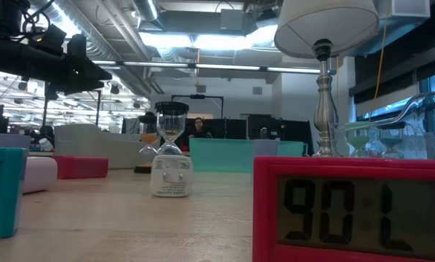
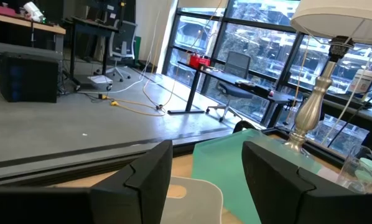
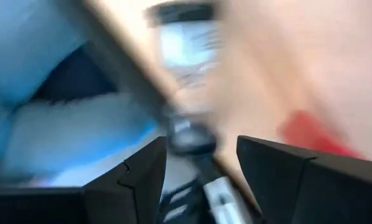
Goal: Pick & Place Office items
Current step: Put the white hourglass into the transparent bin
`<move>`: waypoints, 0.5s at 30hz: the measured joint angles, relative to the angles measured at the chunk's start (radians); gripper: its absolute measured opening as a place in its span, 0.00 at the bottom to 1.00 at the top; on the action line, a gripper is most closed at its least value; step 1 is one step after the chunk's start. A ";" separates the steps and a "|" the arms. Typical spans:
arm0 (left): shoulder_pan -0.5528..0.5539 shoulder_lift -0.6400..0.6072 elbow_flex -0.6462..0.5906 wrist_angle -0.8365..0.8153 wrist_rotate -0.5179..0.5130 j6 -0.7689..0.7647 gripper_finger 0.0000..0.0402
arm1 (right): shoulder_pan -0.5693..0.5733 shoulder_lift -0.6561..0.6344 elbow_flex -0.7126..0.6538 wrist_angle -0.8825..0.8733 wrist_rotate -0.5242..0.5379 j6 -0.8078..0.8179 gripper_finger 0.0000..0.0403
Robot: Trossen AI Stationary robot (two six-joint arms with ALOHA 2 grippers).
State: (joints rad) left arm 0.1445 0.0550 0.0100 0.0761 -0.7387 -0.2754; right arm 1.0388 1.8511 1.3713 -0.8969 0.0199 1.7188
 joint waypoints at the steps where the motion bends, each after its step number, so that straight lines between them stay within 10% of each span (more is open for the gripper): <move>1: 0.000 0.000 0.000 0.000 0.000 0.000 0.47 | 0.001 0.000 0.001 -0.018 0.044 0.027 0.50; 6: 0.000 0.000 0.000 0.000 0.000 0.000 0.48 | -0.003 0.006 0.003 0.070 0.249 0.026 0.50; 15: 0.000 0.000 0.000 0.001 0.000 0.000 0.47 | 0.005 0.021 -0.011 0.072 0.248 0.078 0.56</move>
State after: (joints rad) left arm 0.1445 0.0547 0.0099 0.0771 -0.7387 -0.2754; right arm 1.0435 1.8719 1.3605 -0.8248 0.2681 1.7963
